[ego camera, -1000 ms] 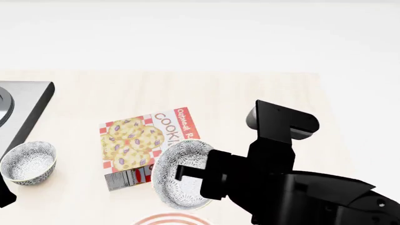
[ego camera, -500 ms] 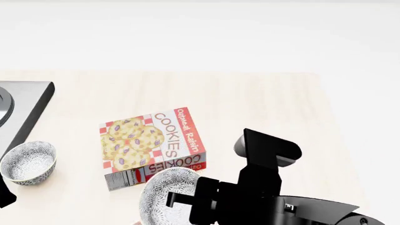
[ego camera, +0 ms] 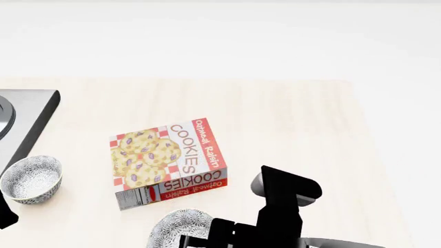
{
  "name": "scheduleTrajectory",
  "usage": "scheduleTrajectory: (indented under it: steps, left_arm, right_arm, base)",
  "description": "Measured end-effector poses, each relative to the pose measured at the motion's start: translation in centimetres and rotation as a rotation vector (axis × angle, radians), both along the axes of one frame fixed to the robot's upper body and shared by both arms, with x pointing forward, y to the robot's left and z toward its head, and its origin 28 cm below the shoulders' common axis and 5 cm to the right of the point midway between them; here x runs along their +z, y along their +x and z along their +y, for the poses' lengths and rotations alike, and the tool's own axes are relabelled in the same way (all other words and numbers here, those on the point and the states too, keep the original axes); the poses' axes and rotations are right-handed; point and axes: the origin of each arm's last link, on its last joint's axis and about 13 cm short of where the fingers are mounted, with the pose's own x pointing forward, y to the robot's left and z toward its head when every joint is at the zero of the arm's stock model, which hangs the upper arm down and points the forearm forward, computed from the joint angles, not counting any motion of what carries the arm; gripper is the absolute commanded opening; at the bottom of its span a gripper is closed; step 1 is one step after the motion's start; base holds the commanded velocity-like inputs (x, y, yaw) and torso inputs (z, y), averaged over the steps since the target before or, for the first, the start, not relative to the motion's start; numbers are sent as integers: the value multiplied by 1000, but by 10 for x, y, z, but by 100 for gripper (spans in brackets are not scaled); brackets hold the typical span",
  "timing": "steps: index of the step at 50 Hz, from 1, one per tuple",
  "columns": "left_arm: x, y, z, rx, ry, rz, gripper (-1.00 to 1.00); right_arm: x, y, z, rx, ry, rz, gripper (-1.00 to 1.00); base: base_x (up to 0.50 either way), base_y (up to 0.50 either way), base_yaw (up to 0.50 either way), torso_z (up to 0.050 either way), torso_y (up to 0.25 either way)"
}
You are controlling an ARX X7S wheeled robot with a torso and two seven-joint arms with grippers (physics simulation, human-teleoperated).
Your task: Pick the akita bowl next to the plate and place it on the plate.
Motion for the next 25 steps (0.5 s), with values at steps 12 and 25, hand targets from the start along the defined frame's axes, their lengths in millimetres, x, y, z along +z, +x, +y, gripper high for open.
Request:
scheduleTrajectory:
  steps: [12,25]
  left_arm:
    - [-1,1,0,0,0,0,100]
    - [-2,1,0,0,-1,0,100]
  right_arm:
    - [-14,-3,1,14,11,30,-100]
    - [-26,-6,1,20,11,52,-100]
  base:
    - [0,0,0,0,0]
    - [0,0,0,0,0]
